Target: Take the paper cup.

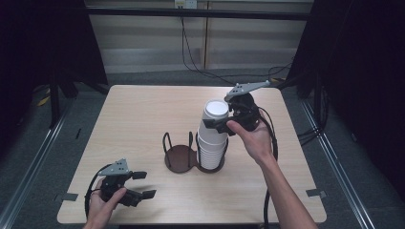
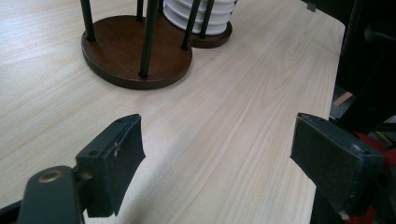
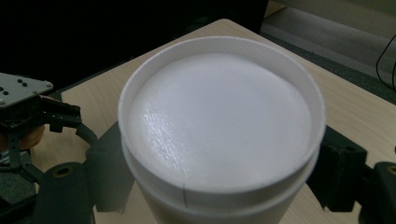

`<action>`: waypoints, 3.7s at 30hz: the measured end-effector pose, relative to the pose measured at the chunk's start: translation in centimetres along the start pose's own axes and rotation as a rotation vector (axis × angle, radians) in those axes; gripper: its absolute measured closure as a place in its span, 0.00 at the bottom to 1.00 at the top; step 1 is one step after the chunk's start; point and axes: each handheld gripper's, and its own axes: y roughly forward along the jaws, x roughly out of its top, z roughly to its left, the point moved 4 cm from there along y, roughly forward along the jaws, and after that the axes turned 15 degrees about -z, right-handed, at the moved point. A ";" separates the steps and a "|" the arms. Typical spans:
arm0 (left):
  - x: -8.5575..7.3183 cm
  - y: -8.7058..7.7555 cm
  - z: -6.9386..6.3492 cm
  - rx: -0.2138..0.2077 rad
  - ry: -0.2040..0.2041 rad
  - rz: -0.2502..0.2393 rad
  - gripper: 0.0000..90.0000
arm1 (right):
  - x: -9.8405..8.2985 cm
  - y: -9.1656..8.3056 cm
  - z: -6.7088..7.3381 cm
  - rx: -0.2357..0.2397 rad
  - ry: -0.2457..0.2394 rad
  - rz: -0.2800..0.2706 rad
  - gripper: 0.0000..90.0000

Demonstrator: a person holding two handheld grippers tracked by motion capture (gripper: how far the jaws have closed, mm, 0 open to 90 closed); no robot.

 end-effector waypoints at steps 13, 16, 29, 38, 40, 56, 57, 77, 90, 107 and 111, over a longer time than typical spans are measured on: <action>0.1 0.2 0.0 -0.015 -0.009 -0.010 0.19 | 0.8 -0.8 0.4 -0.002 -0.007 -0.055 0.24; 0.1 0.1 0.0 -0.018 -0.008 -0.011 0.19 | 1.0 -1.2 0.3 0.004 -0.002 -0.073 0.24; 0.1 0.3 -0.1 -0.020 -0.013 -0.013 0.19 | 1.6 -1.9 0.4 0.003 0.014 -0.145 0.25; 0.1 0.3 -0.1 -0.017 -0.017 -0.019 0.19 | 2.2 -2.6 0.4 -0.006 0.029 -0.213 0.25; 0.1 0.4 -0.1 -0.020 -0.013 -0.014 0.19 | 2.2 -2.6 0.5 -0.012 0.022 -0.215 0.25; 0.1 0.4 -0.1 -0.020 -0.015 -0.017 0.19 | 2.9 -4.5 0.1 -0.004 0.063 -0.317 0.25; 0.1 0.4 -0.1 -0.020 -0.015 -0.017 0.19 | 2.9 -4.5 0.1 -0.004 0.063 -0.317 0.25; 0.2 0.5 -0.2 -0.031 -0.016 -0.022 0.19 | 2.8 -8.7 0.6 -0.015 0.074 -0.366 0.25; 0.3 0.4 -0.1 -0.014 -0.017 -0.037 0.19 | 0.8 -10.8 1.9 -0.021 0.072 -0.360 0.25; 2.2 1.5 -2.1 -0.064 0.044 -0.117 0.18 | -3.6 -9.9 4.4 0.080 0.056 -0.281 0.26; 2.7 1.8 -2.5 -0.076 0.054 -0.126 0.18 | -4.3 -8.9 4.8 0.110 0.060 -0.265 0.26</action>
